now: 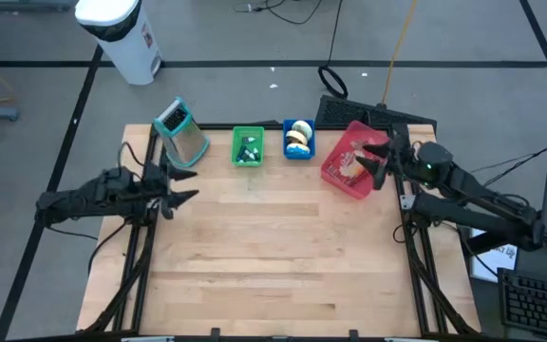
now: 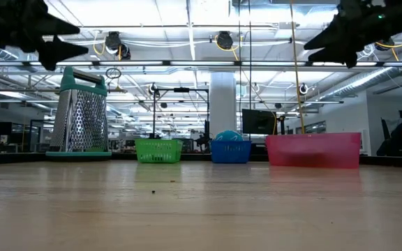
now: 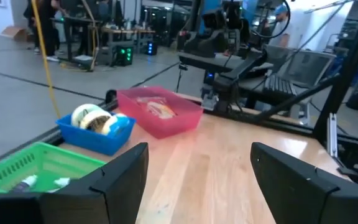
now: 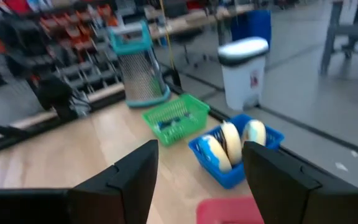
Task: Pick & Place Food Item
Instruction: Return to Home Position
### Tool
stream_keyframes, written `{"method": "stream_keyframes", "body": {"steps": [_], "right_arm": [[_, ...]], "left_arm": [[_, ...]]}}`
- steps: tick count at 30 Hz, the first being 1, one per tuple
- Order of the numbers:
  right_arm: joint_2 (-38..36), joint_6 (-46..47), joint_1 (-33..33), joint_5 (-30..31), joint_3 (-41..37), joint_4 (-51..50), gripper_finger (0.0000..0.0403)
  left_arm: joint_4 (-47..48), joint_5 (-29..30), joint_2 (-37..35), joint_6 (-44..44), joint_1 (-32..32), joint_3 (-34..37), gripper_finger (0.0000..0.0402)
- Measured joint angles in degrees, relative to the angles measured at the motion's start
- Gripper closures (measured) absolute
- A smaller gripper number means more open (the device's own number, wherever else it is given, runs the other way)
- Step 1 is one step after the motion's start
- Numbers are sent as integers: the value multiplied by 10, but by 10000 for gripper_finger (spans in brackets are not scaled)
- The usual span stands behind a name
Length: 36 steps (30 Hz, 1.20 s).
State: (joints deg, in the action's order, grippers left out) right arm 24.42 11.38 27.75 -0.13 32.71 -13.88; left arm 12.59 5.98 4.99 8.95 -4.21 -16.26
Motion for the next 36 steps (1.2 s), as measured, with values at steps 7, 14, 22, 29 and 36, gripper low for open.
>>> {"method": "stream_keyframes", "body": {"steps": [7,14,22,29,36], "right_arm": [[-94,14,-16,0,-69,37,179],[-123,14,-35,-17,-118,106,179],[-125,16,-42,-14,-211,202,179],[-125,22,-44,-18,-272,274,179],[-125,5,-116,-43,-295,277,179]], "left_arm": [[-99,6,-17,-14,20,90,123],[-181,16,-17,-24,39,144,123],[-209,47,-7,-29,49,154,123],[-205,47,-1,-88,49,154,123],[-205,46,-1,-87,49,154,123]]}}
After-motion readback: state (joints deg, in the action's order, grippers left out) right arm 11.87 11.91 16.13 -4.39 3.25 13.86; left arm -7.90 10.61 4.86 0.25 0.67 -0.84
